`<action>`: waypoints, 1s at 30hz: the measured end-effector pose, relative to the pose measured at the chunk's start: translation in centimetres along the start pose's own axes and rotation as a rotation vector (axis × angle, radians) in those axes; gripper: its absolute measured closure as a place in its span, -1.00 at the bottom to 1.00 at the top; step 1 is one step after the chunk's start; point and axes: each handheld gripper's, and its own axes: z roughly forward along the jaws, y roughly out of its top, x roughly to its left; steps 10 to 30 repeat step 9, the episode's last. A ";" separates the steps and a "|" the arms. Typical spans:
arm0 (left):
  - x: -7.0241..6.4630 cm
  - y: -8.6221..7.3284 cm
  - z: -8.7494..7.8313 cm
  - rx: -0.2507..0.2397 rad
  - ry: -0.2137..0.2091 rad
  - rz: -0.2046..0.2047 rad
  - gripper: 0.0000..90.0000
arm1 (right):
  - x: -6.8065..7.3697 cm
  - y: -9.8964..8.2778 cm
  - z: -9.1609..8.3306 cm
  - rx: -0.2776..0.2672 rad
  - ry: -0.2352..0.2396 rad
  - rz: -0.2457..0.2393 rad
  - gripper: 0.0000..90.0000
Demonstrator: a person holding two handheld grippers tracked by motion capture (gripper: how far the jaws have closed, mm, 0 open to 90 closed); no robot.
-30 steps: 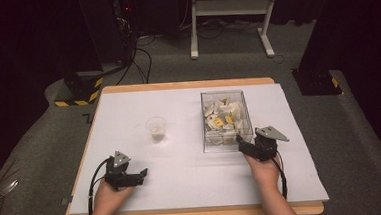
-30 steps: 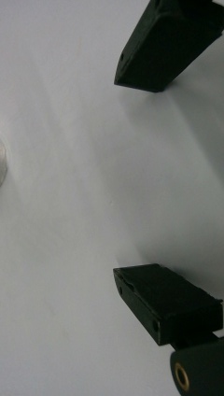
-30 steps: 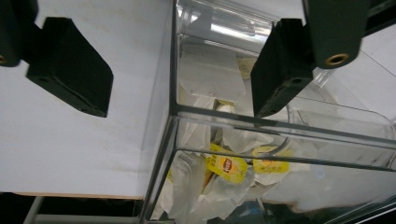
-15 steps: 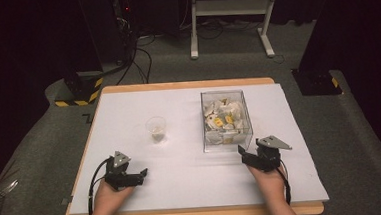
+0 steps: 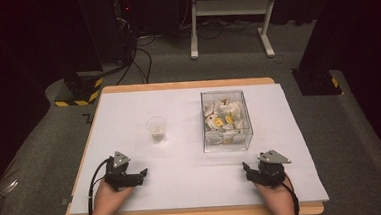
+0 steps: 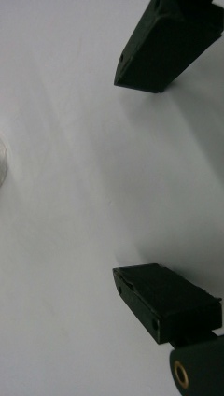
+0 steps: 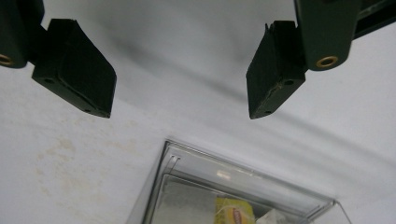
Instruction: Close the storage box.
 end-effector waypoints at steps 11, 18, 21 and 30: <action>0.0 0.0 0.0 -0.006 0.005 -0.004 -0.80 | 0.0 -0.1 -0.2 -0.016 0.006 0.005 -0.44; 0.0 0.0 0.0 -0.006 0.005 -0.004 -0.80 | 0.0 -0.1 -0.2 -0.016 0.006 0.005 -0.44; 0.0 0.0 0.0 -0.006 0.005 -0.004 -0.80 | 0.0 -0.1 -0.2 -0.016 0.006 0.005 -0.44; 0.0 0.0 0.0 -0.006 0.005 -0.004 -0.80 | 0.0 -0.1 -0.2 -0.016 0.006 0.005 -0.44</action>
